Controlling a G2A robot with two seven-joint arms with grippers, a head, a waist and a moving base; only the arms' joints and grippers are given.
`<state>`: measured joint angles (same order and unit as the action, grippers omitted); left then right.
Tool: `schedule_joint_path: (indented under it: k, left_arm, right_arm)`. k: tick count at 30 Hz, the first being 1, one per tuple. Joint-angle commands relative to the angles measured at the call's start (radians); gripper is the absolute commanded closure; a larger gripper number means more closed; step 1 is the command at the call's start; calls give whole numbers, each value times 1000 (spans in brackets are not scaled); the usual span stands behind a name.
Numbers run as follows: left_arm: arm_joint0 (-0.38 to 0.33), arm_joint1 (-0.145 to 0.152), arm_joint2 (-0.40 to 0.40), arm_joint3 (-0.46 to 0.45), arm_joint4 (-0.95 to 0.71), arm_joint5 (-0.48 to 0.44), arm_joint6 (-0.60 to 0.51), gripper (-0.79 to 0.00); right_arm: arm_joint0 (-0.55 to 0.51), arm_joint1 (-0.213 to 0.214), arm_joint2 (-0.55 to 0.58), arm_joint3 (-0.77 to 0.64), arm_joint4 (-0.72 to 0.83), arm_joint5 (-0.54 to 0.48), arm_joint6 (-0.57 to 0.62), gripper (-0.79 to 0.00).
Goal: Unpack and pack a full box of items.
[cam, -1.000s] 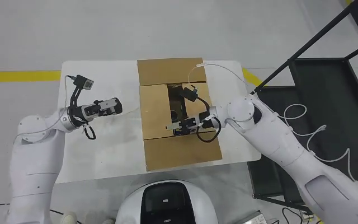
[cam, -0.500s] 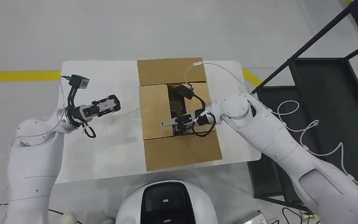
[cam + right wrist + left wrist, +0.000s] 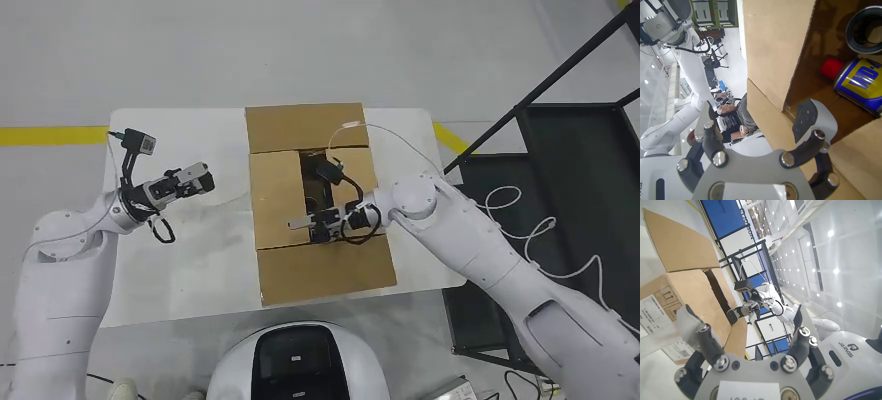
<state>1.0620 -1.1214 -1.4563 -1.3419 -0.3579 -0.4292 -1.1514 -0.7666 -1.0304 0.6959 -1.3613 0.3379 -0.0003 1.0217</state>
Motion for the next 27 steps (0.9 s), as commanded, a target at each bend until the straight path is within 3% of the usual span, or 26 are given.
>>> schedule_joint_path:
  k: [1, 12, 21, 27]
  left_arm:
    - [0, 1, 3, 3, -4, 3, 4, -785]
    - [-2, 8, 6, 19, -34, 11, 26, -785]
    - [16, 15, -21, 1, -72, -4, 71, -785]
    - [50, 21, -69, -30, -151, -28, 107, -785]
  right_arm:
    - [8, -10, -13, 13, 5, -14, 2, -785]
    - [60, -63, -50, 86, 27, -91, -4, -785]
    - [65, -76, -21, 13, 64, -162, 28, -785]
    - [120, -122, -81, -25, 60, -159, 18, -785]
